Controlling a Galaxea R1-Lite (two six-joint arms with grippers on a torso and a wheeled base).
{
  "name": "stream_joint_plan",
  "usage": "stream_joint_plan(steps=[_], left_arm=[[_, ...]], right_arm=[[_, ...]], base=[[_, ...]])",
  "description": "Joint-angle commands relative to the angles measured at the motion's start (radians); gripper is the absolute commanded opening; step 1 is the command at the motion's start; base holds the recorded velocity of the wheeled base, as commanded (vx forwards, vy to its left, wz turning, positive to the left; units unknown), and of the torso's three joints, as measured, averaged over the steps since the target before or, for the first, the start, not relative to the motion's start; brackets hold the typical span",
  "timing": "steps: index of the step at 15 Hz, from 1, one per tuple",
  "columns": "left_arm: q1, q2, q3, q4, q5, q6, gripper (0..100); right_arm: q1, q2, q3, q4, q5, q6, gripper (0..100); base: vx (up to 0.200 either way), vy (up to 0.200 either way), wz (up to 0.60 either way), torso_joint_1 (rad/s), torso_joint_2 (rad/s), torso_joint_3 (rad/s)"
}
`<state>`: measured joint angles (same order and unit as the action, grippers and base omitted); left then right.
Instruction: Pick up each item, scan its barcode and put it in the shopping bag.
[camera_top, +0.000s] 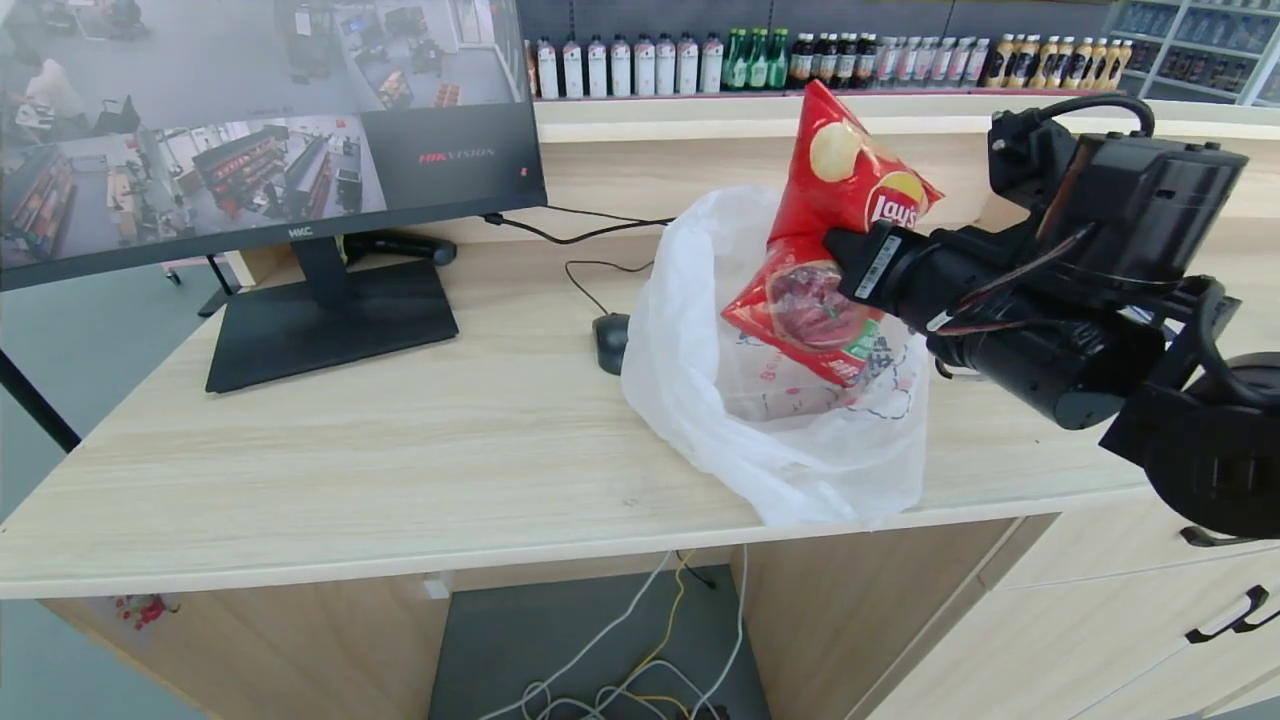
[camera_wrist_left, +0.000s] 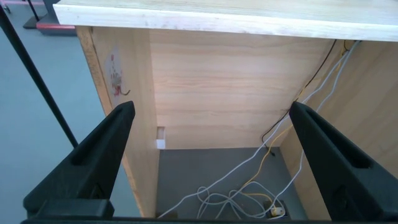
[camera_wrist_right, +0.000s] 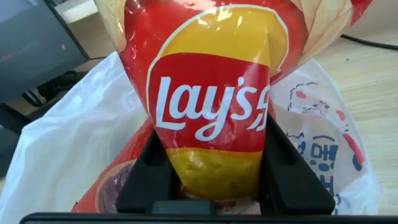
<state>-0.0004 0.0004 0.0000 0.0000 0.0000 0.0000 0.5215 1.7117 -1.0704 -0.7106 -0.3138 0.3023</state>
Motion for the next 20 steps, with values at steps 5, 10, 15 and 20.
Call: stream_joint_plan(steps=[5, 10, 15, 20], left_arm=[[-0.001, 0.000, 0.000, 0.000, 0.000, 0.000, 100], [-0.001, 0.000, 0.000, 0.000, 0.000, 0.000, 100], [0.000, 0.000, 0.000, 0.000, 0.000, 0.000, 100], [-0.001, 0.000, 0.000, 0.000, 0.000, 0.000, 100]], right_arm=[[-0.017, -0.070, -0.034, 0.214, -0.001, -0.005, 0], [-0.020, -0.090, -0.121, 0.378, 0.055, -0.048, 0], [-0.020, -0.080, -0.200, 0.525, 0.102, -0.049, 0], [-0.035, -0.083, -0.212, 0.614, 0.140, -0.055, 0]], base=[[0.000, 0.000, 0.00, 0.000, 0.00, 0.000], [0.000, 0.000, 0.00, 0.000, 0.00, 0.000], [0.000, 0.000, 0.00, 0.000, 0.00, 0.000], [0.000, 0.000, 0.00, 0.000, 0.00, 0.000]])
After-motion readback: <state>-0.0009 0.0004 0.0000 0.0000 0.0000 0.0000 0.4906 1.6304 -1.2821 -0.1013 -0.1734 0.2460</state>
